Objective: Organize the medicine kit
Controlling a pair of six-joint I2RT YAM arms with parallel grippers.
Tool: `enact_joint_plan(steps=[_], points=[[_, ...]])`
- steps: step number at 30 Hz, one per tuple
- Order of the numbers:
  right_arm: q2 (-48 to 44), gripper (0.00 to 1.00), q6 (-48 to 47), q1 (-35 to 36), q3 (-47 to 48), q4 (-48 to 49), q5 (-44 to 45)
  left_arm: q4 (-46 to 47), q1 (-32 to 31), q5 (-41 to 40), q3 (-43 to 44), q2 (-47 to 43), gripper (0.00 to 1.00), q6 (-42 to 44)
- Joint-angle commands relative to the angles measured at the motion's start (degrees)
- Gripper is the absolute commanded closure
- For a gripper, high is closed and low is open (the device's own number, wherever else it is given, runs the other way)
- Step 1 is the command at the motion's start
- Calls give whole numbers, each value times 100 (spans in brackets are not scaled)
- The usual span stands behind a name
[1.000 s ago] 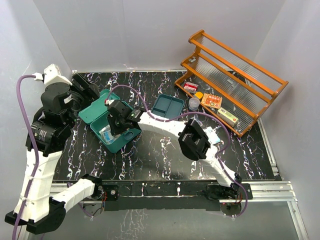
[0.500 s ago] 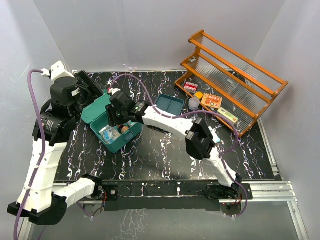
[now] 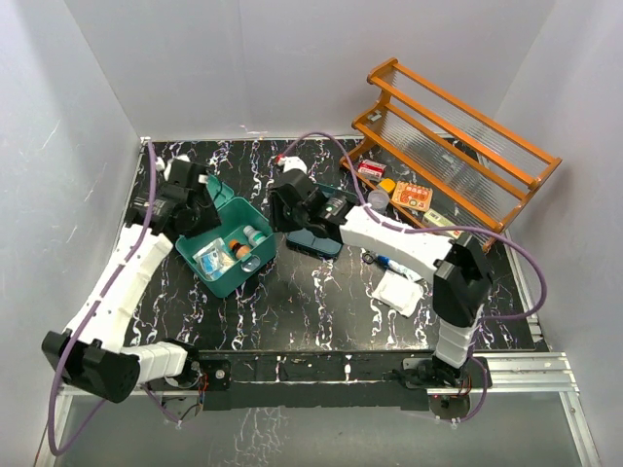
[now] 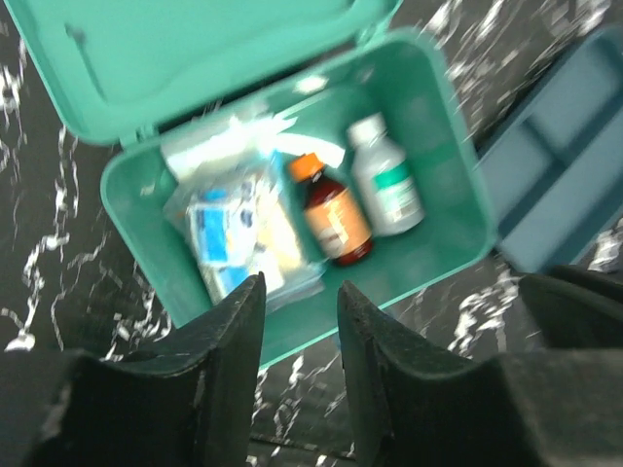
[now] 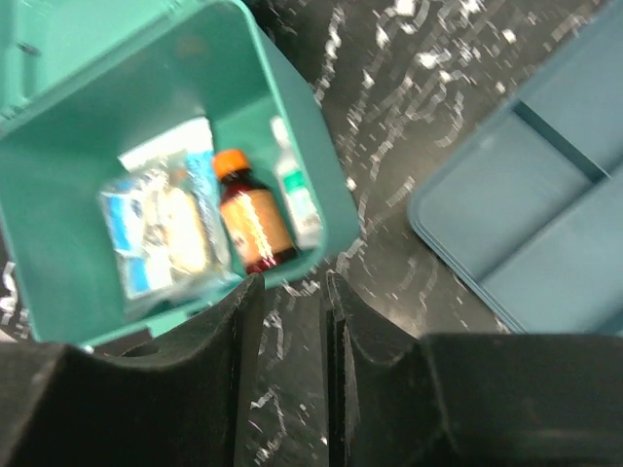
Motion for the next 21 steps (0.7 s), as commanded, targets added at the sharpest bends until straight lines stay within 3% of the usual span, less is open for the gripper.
enact_joint_plan(steps=[1, 9, 21], points=[[-824, 73, 108, -6, -725, 380, 822, -458, 35, 288, -519, -23, 67, -112], [-1616, 76, 360, -237, -1856, 229, 1278, -30, 39, 419, -1307, 388, 67, 53], [-1902, 80, 455, -430, -2366, 136, 1328, 846, 114, 605, -1891, 1148, 70, 209]])
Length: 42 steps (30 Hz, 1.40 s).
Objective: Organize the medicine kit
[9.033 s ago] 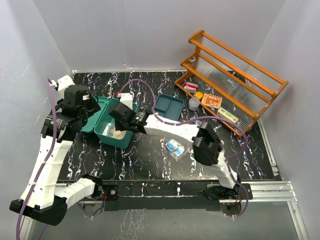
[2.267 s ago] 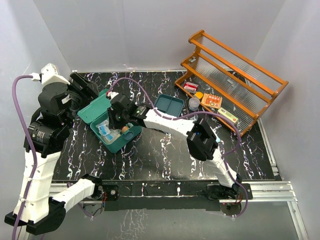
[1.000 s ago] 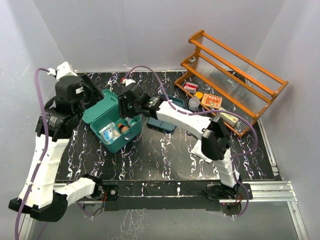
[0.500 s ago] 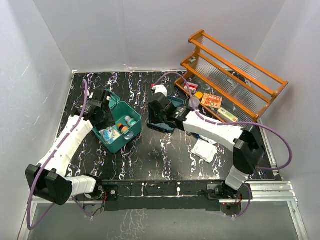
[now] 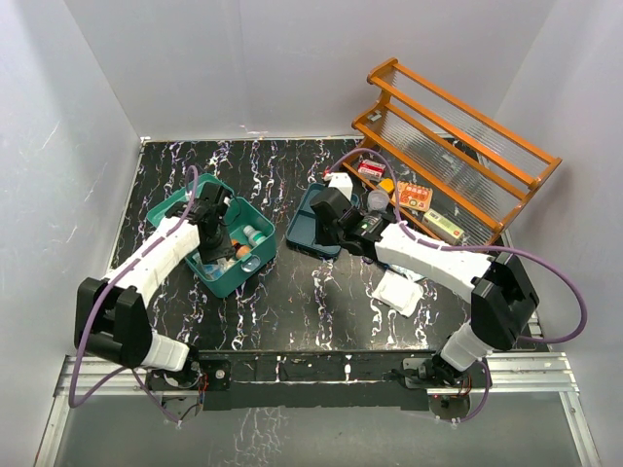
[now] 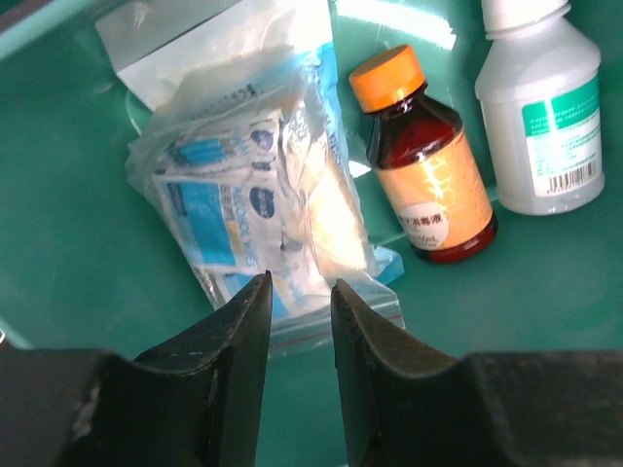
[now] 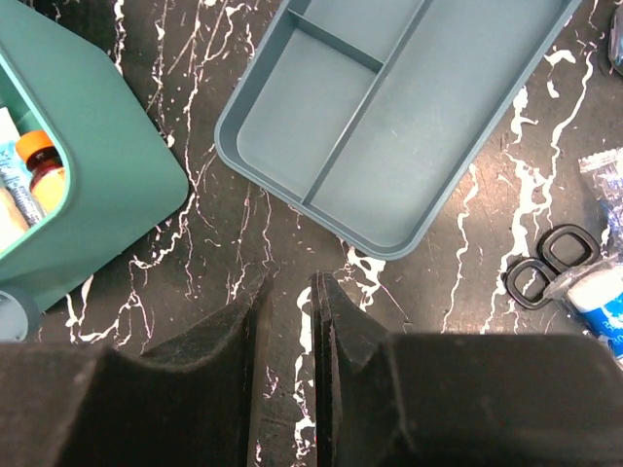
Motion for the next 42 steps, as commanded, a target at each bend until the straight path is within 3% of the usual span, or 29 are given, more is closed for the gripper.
enact_joint_plan(steps=[1, 12, 22, 29, 42], points=[[-327, 80, 85, -59, -77, 175, 185, 346, 49, 23, -152, 109, 70, 181], [-517, 80, 77, -68, -209, 201, 260, 677, 71, -111, -408, 276, 73, 106], [-534, 80, 150, -68, -177, 145, 398, 21, 73, -417, 495, -151, 63, -34], [-562, 81, 287, -101, -274, 98, 515, 108, 77, -536, 322, -214, 83, 12], [-556, 84, 371, -165, -364, 13, 497, 790, 98, -152, -261, 265, 90, -19]])
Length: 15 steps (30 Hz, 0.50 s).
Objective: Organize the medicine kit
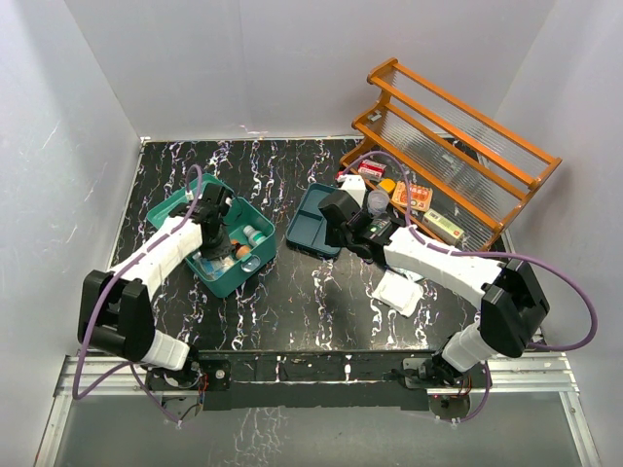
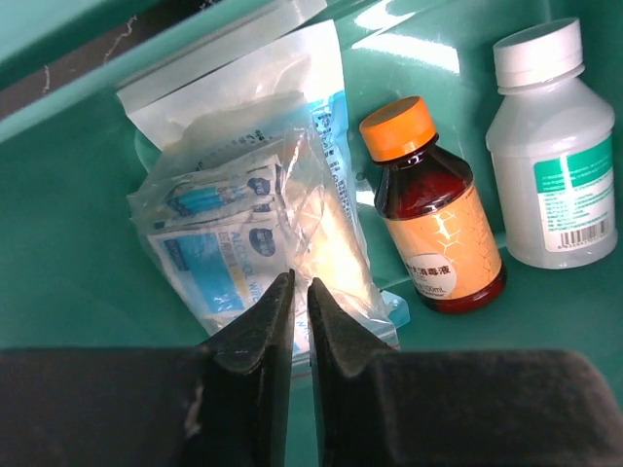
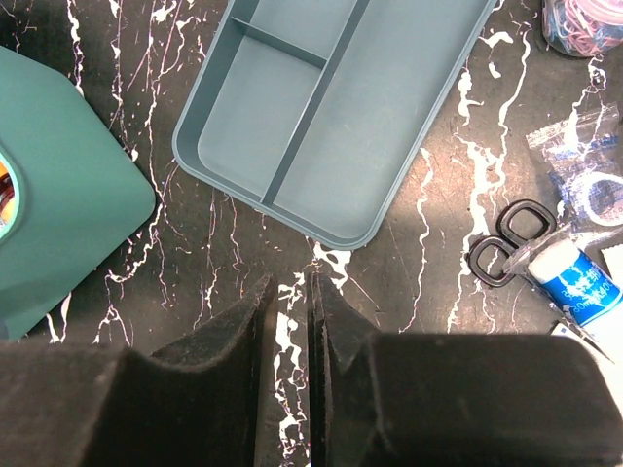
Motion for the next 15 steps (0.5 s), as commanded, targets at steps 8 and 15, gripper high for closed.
enact_joint_plan(steps=[8, 15], points=[[-309, 85, 145, -86, -50, -99, 372, 413, 60, 202, -219, 93, 89, -105], [-779, 79, 662, -378, -581, -410, 571, 153, 52, 209, 124, -382, 73, -57]])
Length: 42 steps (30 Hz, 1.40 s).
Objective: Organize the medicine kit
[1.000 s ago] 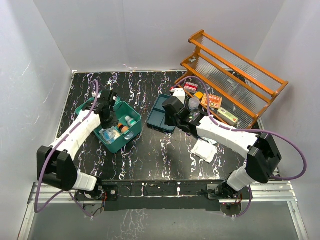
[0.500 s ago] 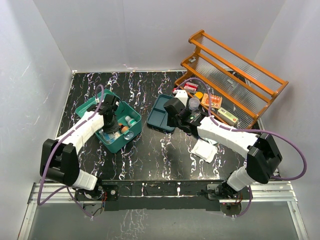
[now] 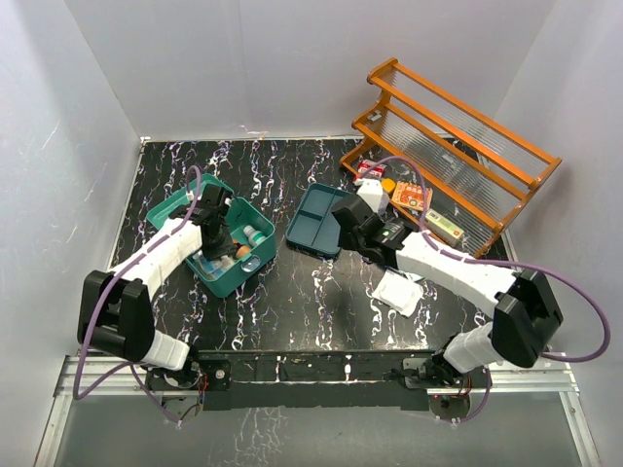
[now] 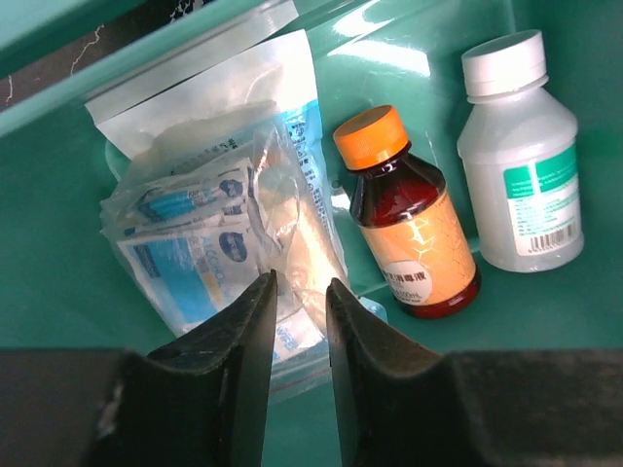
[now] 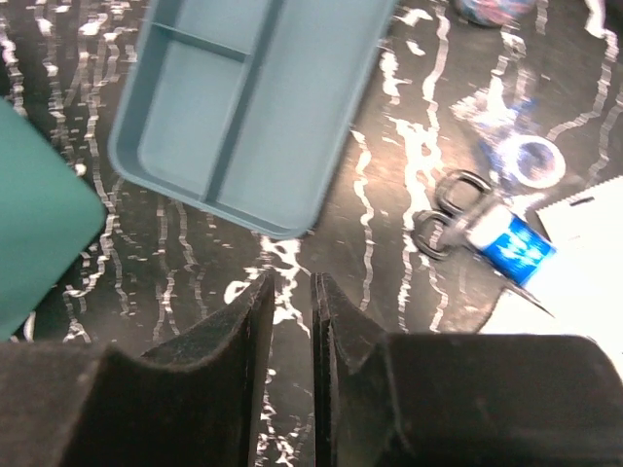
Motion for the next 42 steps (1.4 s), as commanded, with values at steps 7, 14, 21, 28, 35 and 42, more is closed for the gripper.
enact_joint_plan(steps=[7, 14, 21, 28, 35, 42], points=[[-1024, 71, 1380, -744, -948, -1119, 635, -468, 32, 76, 814, -1047, 62, 61], [-1427, 55, 2280, -1106, -1621, -1997, 817, 44, 31, 696, 1104, -1540, 51, 388], [-1622, 56, 2368, -1327, -2054, -2111, 694, 651, 35, 937, 1082, -2000, 44, 497], [-1418, 58, 1921, -1576, -2337, -1624, 207, 723, 37, 1018, 1063, -2169, 40, 466], [-1251, 62, 1380, -1796, -2586, -1091, -347, 729, 38, 1193, 1155, -2058, 39, 453], [-1148, 68, 922, -1994, -2759, -777, -726, 493, 38, 744, 1405, -1973, 35, 801]])
